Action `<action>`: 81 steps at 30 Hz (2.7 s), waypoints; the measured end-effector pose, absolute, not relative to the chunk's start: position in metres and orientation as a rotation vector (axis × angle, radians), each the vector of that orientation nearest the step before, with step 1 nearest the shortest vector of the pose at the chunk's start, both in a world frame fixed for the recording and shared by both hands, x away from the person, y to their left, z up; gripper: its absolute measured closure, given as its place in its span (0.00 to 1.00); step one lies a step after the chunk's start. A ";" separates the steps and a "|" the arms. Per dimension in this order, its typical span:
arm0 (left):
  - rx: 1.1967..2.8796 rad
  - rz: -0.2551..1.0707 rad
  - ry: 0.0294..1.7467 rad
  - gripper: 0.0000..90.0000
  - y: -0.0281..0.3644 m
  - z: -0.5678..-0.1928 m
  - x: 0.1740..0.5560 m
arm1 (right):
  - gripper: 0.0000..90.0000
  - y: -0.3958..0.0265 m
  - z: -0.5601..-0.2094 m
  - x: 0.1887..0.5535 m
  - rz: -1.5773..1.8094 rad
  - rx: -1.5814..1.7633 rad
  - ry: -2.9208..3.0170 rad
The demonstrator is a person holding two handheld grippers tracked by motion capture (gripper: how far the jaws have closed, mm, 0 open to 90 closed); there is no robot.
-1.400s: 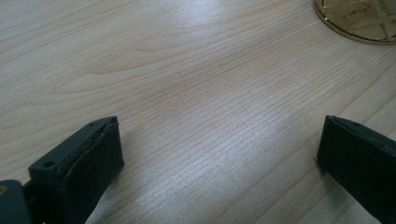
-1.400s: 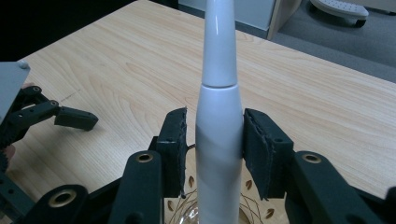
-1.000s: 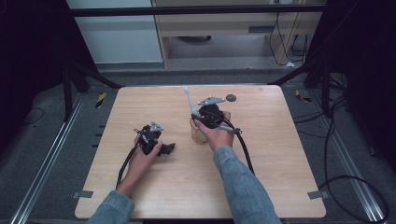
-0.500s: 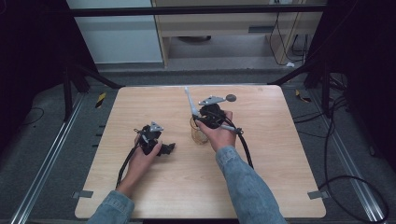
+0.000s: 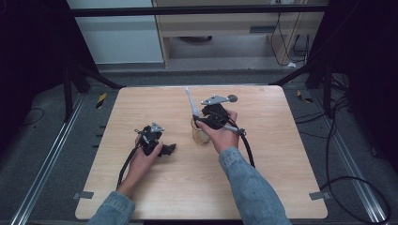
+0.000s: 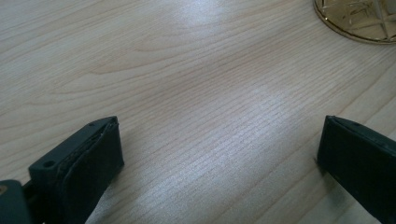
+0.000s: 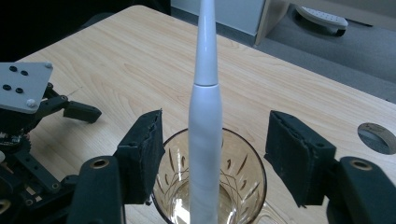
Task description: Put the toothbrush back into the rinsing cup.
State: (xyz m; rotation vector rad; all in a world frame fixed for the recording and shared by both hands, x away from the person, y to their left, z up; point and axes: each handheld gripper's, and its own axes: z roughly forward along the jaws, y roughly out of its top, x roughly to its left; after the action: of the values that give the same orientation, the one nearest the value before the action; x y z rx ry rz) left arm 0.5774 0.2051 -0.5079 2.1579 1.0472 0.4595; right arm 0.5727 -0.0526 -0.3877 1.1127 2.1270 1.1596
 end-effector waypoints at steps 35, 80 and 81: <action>2.158 0.460 1.047 0.00 0.205 -0.508 0.577 | 0.07 -0.075 -0.377 0.571 1.200 1.127 2.007; 2.165 0.461 1.043 0.00 0.205 -0.508 0.578 | 0.08 -0.155 -0.384 0.564 1.092 1.216 1.962; 2.164 0.461 1.043 0.00 0.205 -0.508 0.578 | 0.08 -0.155 -0.384 0.564 1.092 1.216 1.962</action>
State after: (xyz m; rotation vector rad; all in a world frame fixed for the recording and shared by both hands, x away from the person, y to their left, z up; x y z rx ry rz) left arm 0.5775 0.2054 -0.5077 2.1642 1.0427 0.4615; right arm 0.5640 -0.1548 -0.3841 1.2156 1.9624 1.0922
